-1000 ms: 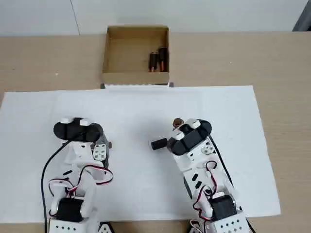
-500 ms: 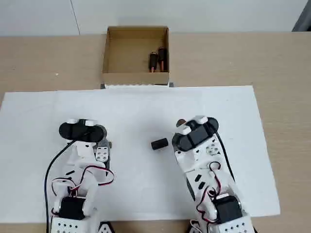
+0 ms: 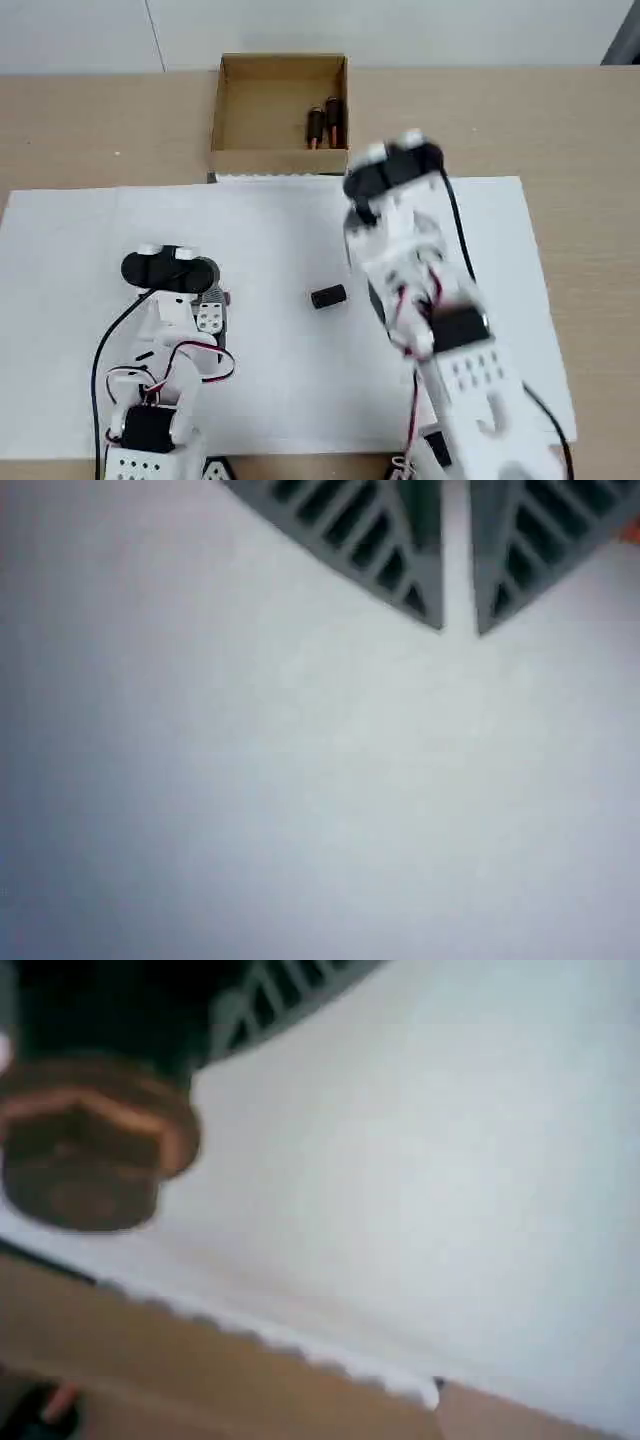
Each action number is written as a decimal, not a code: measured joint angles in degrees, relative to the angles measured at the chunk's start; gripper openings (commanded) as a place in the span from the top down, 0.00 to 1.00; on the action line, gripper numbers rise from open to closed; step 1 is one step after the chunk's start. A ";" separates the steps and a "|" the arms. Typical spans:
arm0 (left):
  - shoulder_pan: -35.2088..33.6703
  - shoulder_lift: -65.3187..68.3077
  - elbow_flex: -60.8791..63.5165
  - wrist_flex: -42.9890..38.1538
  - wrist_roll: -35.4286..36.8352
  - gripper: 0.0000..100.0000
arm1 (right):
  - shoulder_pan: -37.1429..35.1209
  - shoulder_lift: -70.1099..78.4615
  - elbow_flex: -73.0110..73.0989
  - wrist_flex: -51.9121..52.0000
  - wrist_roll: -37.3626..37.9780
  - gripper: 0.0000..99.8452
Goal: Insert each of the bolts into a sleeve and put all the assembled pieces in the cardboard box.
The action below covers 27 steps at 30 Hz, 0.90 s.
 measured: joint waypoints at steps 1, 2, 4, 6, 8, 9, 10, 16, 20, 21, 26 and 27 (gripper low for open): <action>0.00 0.00 0.00 0.00 0.00 0.99 | -0.09 4.04 -3.60 0.00 0.00 1.00; 0.00 0.00 0.00 0.00 0.00 0.99 | -0.09 7.91 -7.12 0.00 0.00 1.00; 0.00 0.00 0.00 0.00 0.00 0.99 | -0.18 15.38 -13.89 -0.09 0.00 1.00; 0.00 0.00 0.00 0.00 0.09 0.99 | -0.18 22.59 -20.04 -0.35 0.00 1.00; 0.00 0.00 0.00 0.09 0.09 0.99 | -0.18 29.54 -26.11 -0.44 0.62 1.00; 0.00 0.00 0.00 0.09 0.09 0.99 | -0.18 32.88 -29.36 -0.44 1.58 1.00; 0.00 0.00 0.00 0.18 0.09 0.99 | -0.18 36.40 -32.44 -0.44 2.55 1.00; 0.00 0.00 0.00 0.18 0.09 0.99 | -0.18 55.65 -51.52 -3.16 7.74 1.00; 0.00 0.00 0.00 0.18 0.09 0.99 | -0.18 67.25 -62.42 -7.38 12.92 1.00; 0.00 0.00 0.00 0.18 0.09 0.99 | -0.18 70.07 -64.79 -8.26 13.89 1.00; 0.00 0.00 0.00 0.18 0.09 0.99 | -0.18 81.85 -73.58 -9.76 15.82 0.99; 0.00 0.00 0.00 0.18 0.09 0.99 | -0.18 83.69 -74.81 -9.76 15.82 0.99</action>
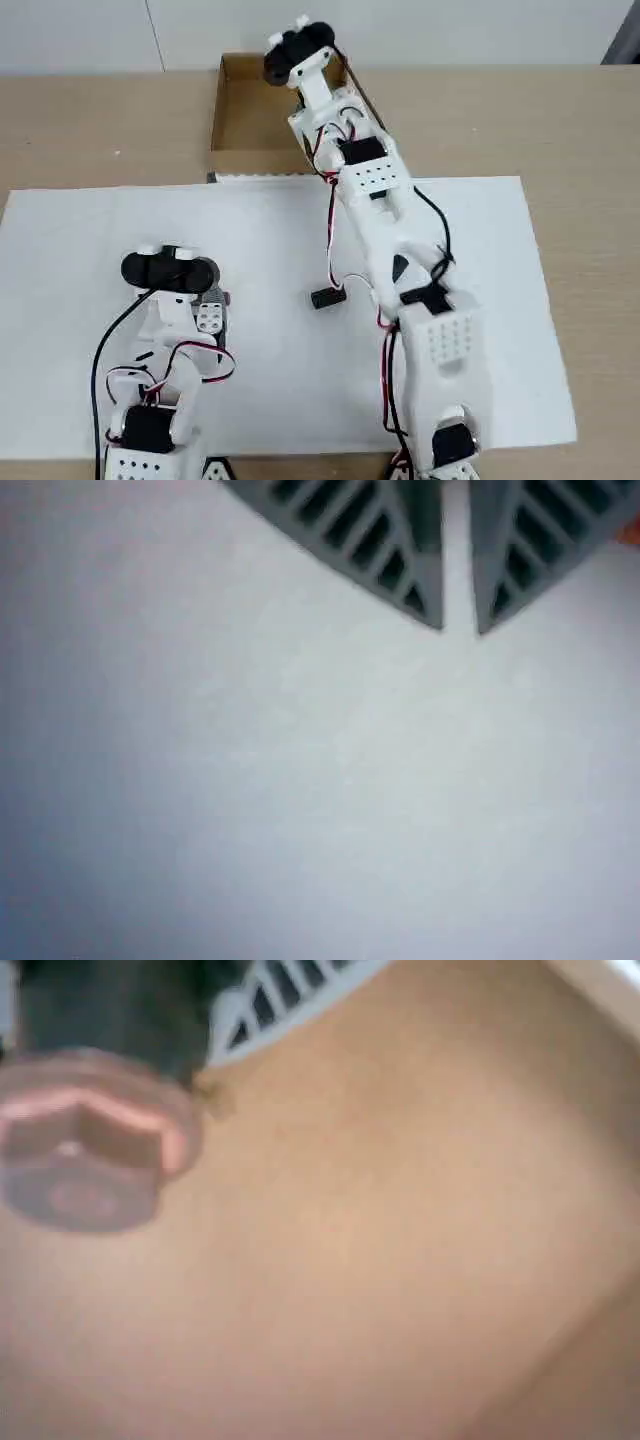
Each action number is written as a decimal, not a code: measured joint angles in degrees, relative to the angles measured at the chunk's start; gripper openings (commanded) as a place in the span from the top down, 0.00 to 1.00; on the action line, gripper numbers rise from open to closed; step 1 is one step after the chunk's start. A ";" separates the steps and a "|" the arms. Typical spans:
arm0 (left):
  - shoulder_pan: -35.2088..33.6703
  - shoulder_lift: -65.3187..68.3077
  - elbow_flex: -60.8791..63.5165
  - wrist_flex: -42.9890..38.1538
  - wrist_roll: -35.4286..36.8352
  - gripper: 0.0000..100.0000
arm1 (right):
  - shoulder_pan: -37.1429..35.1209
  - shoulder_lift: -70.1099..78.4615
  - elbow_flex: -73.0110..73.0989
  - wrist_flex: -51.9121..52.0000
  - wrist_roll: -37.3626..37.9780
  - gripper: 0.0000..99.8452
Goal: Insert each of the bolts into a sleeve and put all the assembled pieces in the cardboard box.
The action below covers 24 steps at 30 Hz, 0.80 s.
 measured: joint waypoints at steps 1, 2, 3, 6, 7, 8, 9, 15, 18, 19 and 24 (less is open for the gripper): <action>0.00 0.00 0.00 0.00 0.00 0.99 | 0.00 1.85 -1.32 0.00 0.00 0.98; 0.00 0.00 0.00 0.00 0.00 0.99 | 0.00 3.16 -2.46 0.00 0.00 0.96; 0.00 0.00 0.00 0.00 0.00 0.99 | 0.00 4.31 -3.16 0.00 0.00 0.92; 0.00 0.00 0.00 0.00 0.00 0.99 | 0.00 6.42 -4.84 0.00 0.00 0.84; 0.00 0.00 0.00 0.00 0.00 0.99 | 0.00 6.68 -4.92 0.00 0.00 0.84; 0.00 0.00 0.00 0.00 0.00 0.99 | 0.00 6.86 -5.01 0.00 0.00 0.84; 0.00 0.00 0.00 0.00 0.00 0.99 | 0.00 6.86 -5.19 0.00 0.00 0.84; 0.00 0.00 0.00 0.00 0.00 0.99 | 0.00 6.77 -6.42 -0.09 0.00 0.84; 0.00 0.00 0.00 0.00 0.00 0.99 | 0.00 6.77 -6.51 -0.09 0.00 0.84; 0.00 0.00 0.00 0.00 0.00 0.99 | 0.00 6.68 -6.51 0.18 0.00 0.84; 0.00 0.00 0.00 0.00 0.00 0.99 | 0.00 5.19 -6.51 5.80 0.00 0.88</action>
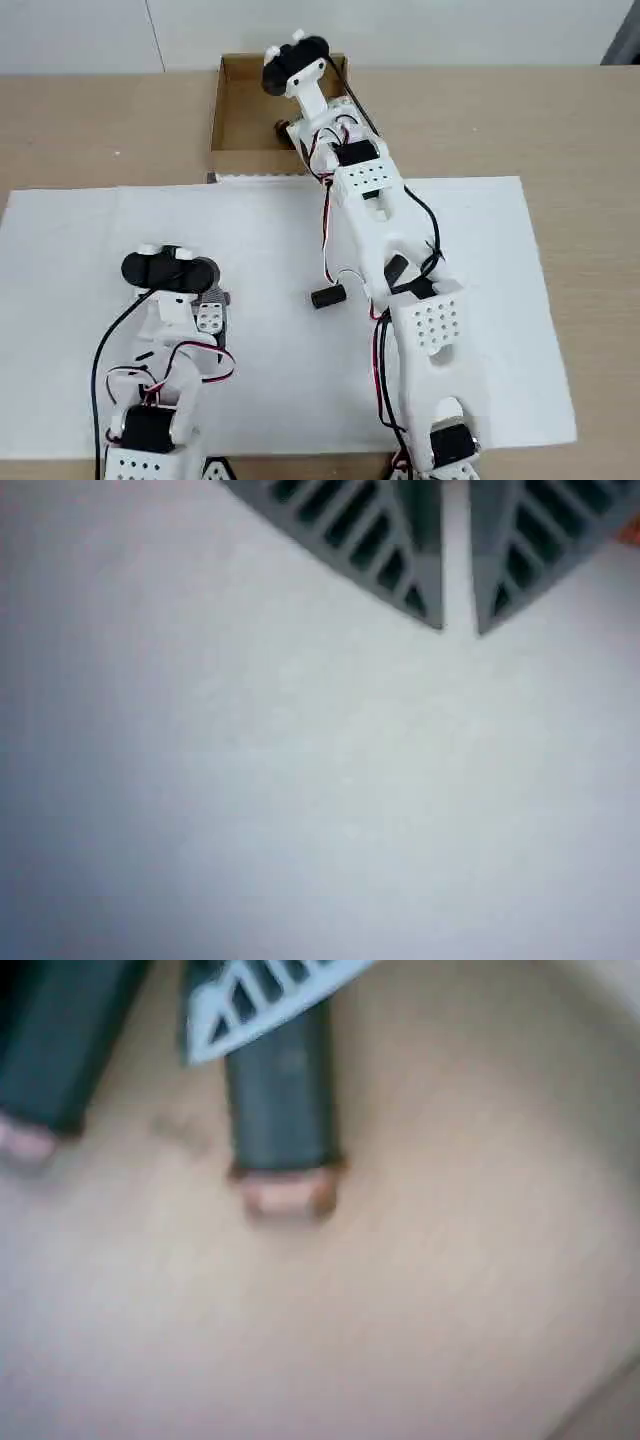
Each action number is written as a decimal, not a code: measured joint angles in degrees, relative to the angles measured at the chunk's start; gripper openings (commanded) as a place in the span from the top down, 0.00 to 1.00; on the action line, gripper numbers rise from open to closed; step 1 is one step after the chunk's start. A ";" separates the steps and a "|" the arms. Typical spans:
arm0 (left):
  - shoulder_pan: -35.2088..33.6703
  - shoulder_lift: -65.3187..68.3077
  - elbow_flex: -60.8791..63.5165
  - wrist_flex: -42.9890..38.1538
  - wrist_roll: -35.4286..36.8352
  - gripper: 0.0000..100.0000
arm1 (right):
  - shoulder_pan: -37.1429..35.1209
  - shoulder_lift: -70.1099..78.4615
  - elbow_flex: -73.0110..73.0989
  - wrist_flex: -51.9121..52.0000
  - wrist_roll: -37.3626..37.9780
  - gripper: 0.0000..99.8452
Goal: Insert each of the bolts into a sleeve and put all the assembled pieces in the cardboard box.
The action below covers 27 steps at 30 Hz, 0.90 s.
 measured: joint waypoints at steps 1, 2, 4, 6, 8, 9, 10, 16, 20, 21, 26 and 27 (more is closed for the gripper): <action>0.00 0.00 0.00 0.00 0.00 0.99 | 0.00 -0.70 0.00 1.14 0.00 0.91; 0.00 0.00 0.00 0.00 0.00 0.99 | 0.00 -1.58 0.00 2.64 0.00 0.94; 0.00 0.00 0.00 0.00 0.00 0.99 | 0.00 -3.87 0.00 5.71 0.00 1.00; 0.00 0.00 0.00 0.00 0.00 0.99 | 0.00 -6.33 0.00 8.79 0.00 0.99; 0.00 0.00 0.00 0.00 0.00 0.99 | 0.00 -8.79 0.00 12.66 0.00 1.00; 0.00 0.00 0.00 0.00 0.00 0.99 | 0.00 -10.02 0.00 14.77 0.00 1.00; 0.00 0.00 0.00 0.00 0.00 0.99 | 0.00 -11.16 0.00 16.97 0.00 1.00; 0.00 0.00 0.00 0.00 0.00 0.99 | 0.00 -18.73 0.00 29.80 -5.36 1.00; 0.00 0.00 0.00 0.00 0.00 0.99 | 0.00 -24.00 -0.09 38.59 -8.97 1.00; 0.00 0.00 0.00 0.00 0.00 0.99 | 0.00 -25.14 -0.09 40.70 -9.93 1.00; 0.00 0.00 0.00 0.00 0.00 0.99 | 0.00 -29.71 -0.09 50.90 -14.95 1.00; 0.00 0.00 0.00 0.00 0.00 0.99 | 0.00 -30.33 -0.09 52.92 -16.00 1.00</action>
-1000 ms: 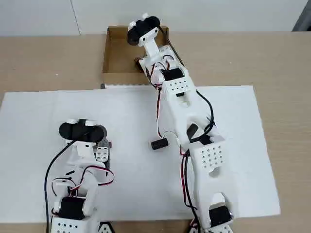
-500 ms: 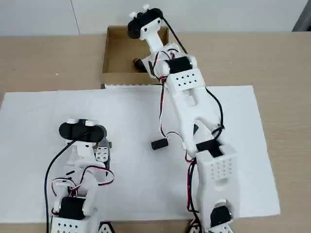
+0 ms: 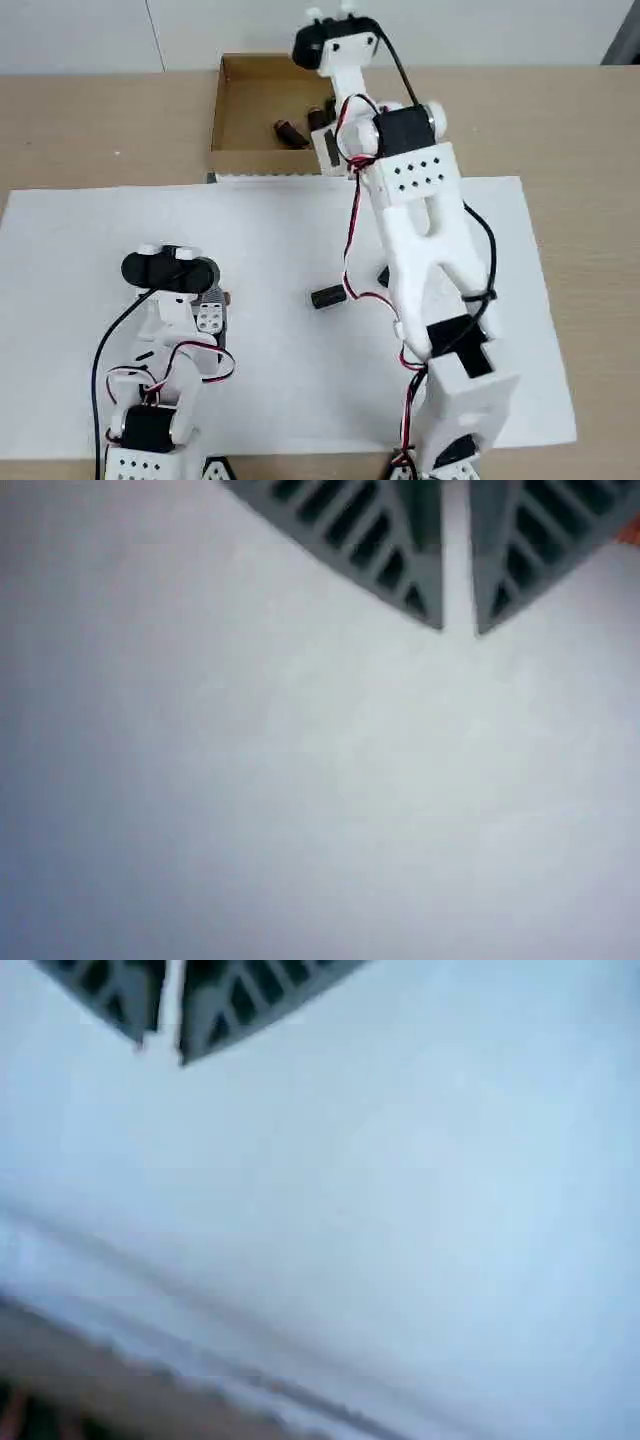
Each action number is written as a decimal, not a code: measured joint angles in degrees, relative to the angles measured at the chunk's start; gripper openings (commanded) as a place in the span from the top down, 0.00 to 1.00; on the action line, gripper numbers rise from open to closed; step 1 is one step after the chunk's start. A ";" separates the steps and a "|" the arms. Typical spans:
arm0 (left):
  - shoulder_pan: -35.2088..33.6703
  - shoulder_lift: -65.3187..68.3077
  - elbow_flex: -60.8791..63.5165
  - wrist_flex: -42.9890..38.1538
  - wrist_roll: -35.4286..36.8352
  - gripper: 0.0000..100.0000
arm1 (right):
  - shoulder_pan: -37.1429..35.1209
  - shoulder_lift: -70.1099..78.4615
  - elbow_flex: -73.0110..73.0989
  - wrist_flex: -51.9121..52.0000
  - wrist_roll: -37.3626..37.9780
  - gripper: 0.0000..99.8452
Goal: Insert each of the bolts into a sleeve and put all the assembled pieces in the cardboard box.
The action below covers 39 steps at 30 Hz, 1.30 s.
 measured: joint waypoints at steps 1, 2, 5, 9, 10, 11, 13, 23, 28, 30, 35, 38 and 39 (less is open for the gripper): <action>0.00 0.00 0.00 0.00 0.00 0.99 | 0.00 -0.62 0.00 2.11 -1.14 1.00; 0.00 0.00 0.00 0.00 0.00 0.99 | 0.00 -1.23 0.00 4.04 -2.29 1.00; 0.00 0.00 0.00 0.00 0.00 0.99 | 1.05 -2.81 0.00 7.74 -6.68 1.00; 0.00 0.00 0.00 0.00 0.00 0.99 | 3.52 -4.84 0.26 8.79 -10.46 1.00; 0.00 0.00 0.00 0.00 0.00 0.99 | 4.13 -5.54 0.97 8.97 -11.25 1.00; 0.00 0.00 0.00 0.00 0.00 0.99 | 4.57 -6.33 2.29 8.97 -11.96 1.00; 0.00 0.00 0.00 0.00 0.00 0.99 | 5.27 -8.26 5.89 9.05 -13.36 1.00; 0.00 0.00 0.00 0.00 0.00 0.99 | 5.71 -20.57 28.92 9.14 -19.69 1.00; 0.00 0.00 0.00 0.00 0.00 0.99 | 5.80 -21.10 36.22 8.35 -22.33 0.98; 0.00 0.00 0.00 0.00 0.00 0.99 | 5.80 -21.10 38.42 7.03 -22.95 0.92; 0.00 0.00 0.00 0.00 0.00 0.99 | 5.80 -18.90 40.79 3.87 -24.18 0.84; 0.00 0.00 0.00 0.00 0.00 0.99 | 5.80 -16.53 40.79 1.93 -24.97 0.86; 0.00 0.00 0.00 0.00 0.00 0.99 | 5.71 -15.38 40.79 1.32 -25.23 0.87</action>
